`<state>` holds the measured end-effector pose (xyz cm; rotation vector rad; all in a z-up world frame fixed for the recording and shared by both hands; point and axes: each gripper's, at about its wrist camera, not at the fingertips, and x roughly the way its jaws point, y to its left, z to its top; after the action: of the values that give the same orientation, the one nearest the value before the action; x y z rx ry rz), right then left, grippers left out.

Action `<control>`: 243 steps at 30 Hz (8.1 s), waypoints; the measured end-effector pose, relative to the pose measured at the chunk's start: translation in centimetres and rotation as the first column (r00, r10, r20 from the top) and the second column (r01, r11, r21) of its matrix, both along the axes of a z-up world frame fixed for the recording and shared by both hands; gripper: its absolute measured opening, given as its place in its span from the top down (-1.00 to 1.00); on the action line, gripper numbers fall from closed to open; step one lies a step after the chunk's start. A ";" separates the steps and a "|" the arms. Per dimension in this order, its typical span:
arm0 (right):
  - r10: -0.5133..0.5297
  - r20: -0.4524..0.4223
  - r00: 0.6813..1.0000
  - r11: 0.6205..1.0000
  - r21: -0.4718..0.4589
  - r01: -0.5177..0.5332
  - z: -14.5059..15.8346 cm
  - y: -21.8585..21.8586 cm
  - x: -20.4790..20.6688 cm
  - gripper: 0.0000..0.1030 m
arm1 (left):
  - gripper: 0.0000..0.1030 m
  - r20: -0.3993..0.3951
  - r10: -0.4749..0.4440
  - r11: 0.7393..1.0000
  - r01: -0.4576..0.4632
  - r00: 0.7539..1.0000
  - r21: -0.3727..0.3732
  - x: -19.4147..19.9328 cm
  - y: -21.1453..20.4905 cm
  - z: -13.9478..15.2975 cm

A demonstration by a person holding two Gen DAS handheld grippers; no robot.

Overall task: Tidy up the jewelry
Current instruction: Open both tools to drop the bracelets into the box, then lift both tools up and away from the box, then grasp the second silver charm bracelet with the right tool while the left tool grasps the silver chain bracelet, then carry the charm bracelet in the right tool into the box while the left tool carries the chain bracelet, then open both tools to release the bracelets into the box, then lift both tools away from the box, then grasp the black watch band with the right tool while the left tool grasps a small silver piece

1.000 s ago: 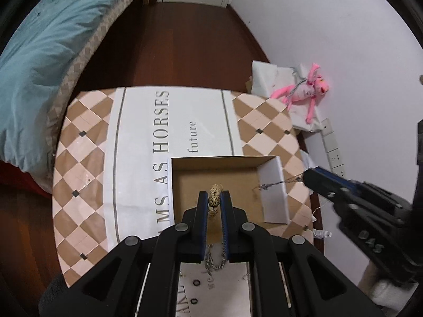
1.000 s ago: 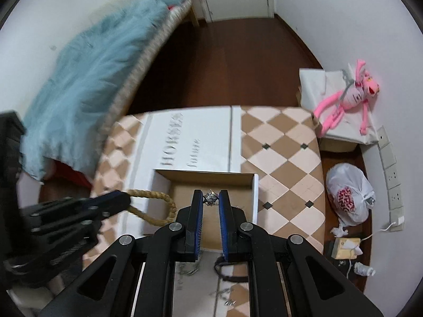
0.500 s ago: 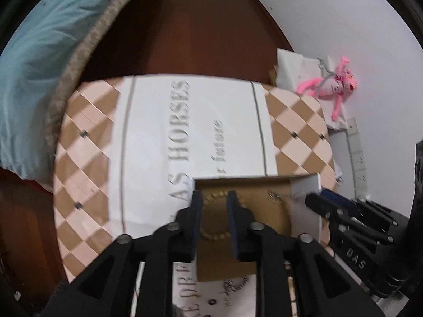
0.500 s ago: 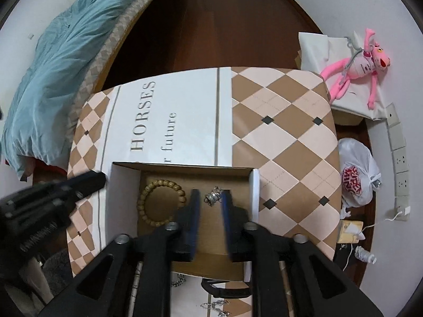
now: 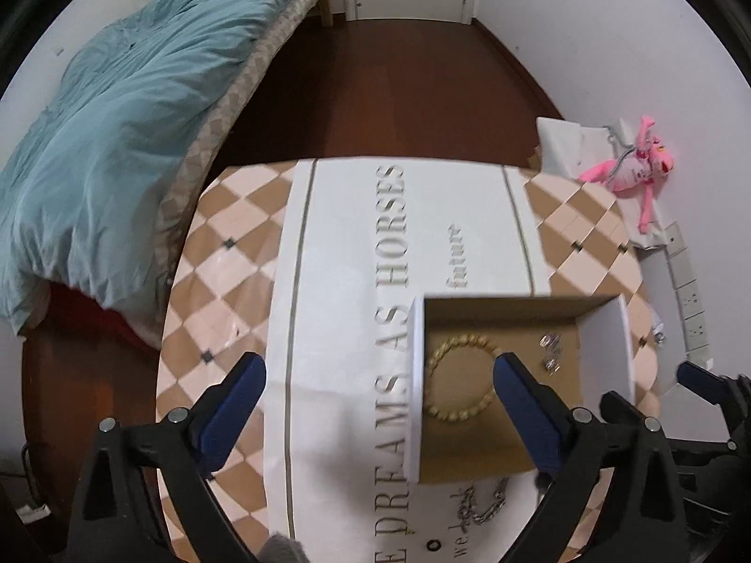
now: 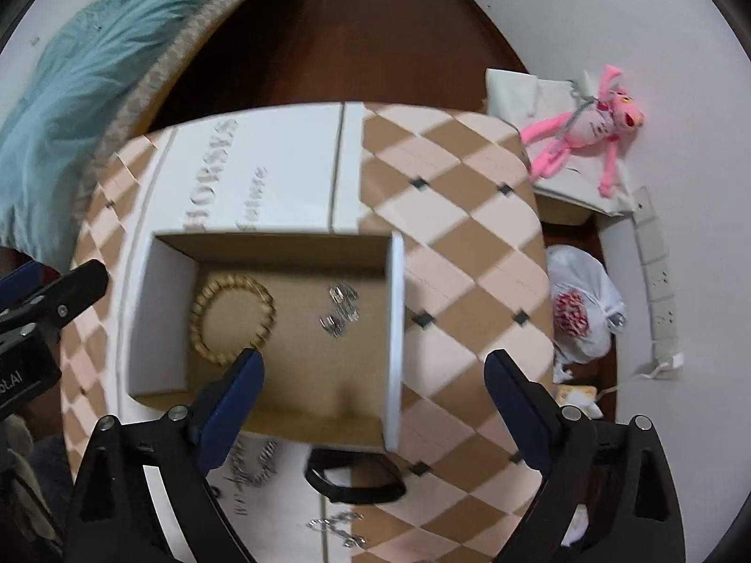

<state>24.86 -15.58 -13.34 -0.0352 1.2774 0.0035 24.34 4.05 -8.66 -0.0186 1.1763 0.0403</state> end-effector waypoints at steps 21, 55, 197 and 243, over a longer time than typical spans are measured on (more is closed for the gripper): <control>-0.052 0.211 0.976 0.998 -0.032 0.060 6.8 -1.2 -7.9 -0.93 | -0.94 0.124 0.010 1.000 -0.012 0.992 0.015 -7.7 -0.9 4.7; -0.060 0.035 0.998 0.988 0.142 0.055 -4.7 -3.2 -17.5 -0.41 | -0.94 -0.013 0.059 0.991 -0.057 0.998 0.117 -18.1 0.5 -3.9; -0.035 0.160 0.987 0.998 -0.045 0.043 4.4 -1.8 -5.3 -0.89 | -0.87 0.121 -0.021 1.000 0.020 0.992 0.014 -6.3 -1.6 3.1; -0.064 0.021 0.998 0.995 0.078 0.062 -8.3 -3.8 -8.7 0.46 | -0.87 -0.085 0.092 0.988 -0.080 0.992 0.134 -13.5 1.1 -7.8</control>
<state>16.13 -19.43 -21.63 0.0718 1.2534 -0.0017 10.81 5.19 -16.44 0.0486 1.2613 0.1960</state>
